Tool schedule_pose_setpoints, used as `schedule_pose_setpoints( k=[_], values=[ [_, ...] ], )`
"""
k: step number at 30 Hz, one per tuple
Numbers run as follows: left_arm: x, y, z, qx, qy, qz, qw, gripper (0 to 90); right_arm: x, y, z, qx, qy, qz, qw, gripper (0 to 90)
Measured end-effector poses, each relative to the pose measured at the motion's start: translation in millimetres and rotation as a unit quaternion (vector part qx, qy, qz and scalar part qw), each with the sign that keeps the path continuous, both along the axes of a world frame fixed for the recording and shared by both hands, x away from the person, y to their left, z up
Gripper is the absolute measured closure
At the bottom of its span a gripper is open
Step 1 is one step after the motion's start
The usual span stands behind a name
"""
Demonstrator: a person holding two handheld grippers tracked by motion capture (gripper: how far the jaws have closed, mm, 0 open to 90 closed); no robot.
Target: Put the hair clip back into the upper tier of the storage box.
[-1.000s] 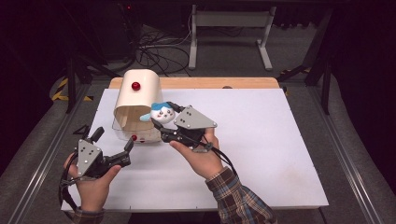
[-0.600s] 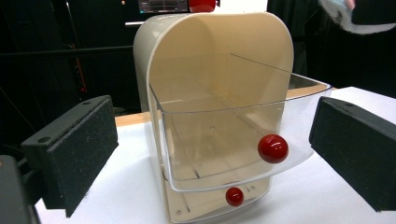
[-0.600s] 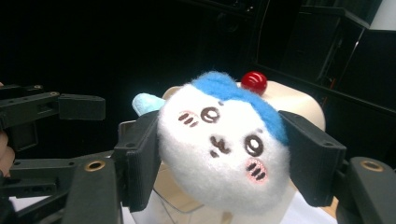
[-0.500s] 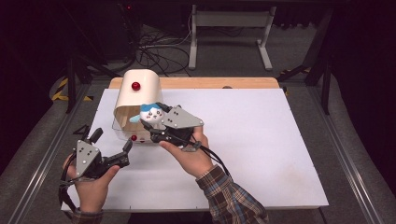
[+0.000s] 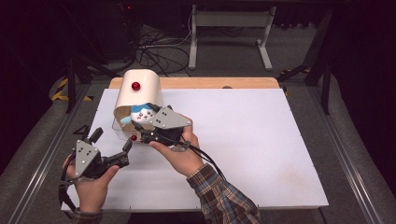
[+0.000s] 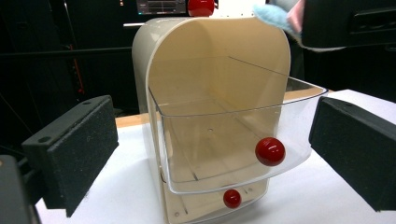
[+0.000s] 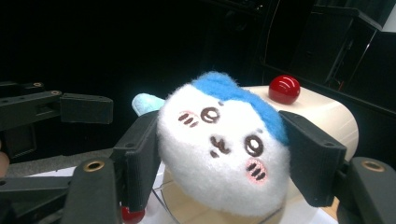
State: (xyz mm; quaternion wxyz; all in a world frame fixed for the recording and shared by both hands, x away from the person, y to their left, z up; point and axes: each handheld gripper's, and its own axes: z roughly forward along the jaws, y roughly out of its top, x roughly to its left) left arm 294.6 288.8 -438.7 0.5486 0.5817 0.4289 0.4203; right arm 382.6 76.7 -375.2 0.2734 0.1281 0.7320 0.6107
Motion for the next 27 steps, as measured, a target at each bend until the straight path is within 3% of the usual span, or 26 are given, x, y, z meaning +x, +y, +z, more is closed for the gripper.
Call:
schedule_pose_setpoints(
  k=[10, 27],
  values=[
    [0.2, 2.1, -0.8, -0.002, 0.0, 0.001, 1.0, 2.0, 0.3, 11.4, -2.0, -0.015, -0.029, -0.006, 0.9994, 34.1],
    [0.3, 2.2, -0.5, -0.003, -0.002, -0.001, 1.0, 2.0, 2.7, 18.9, -6.6, -0.044, -0.052, -0.008, 0.9976, 27.7]
  ],
)
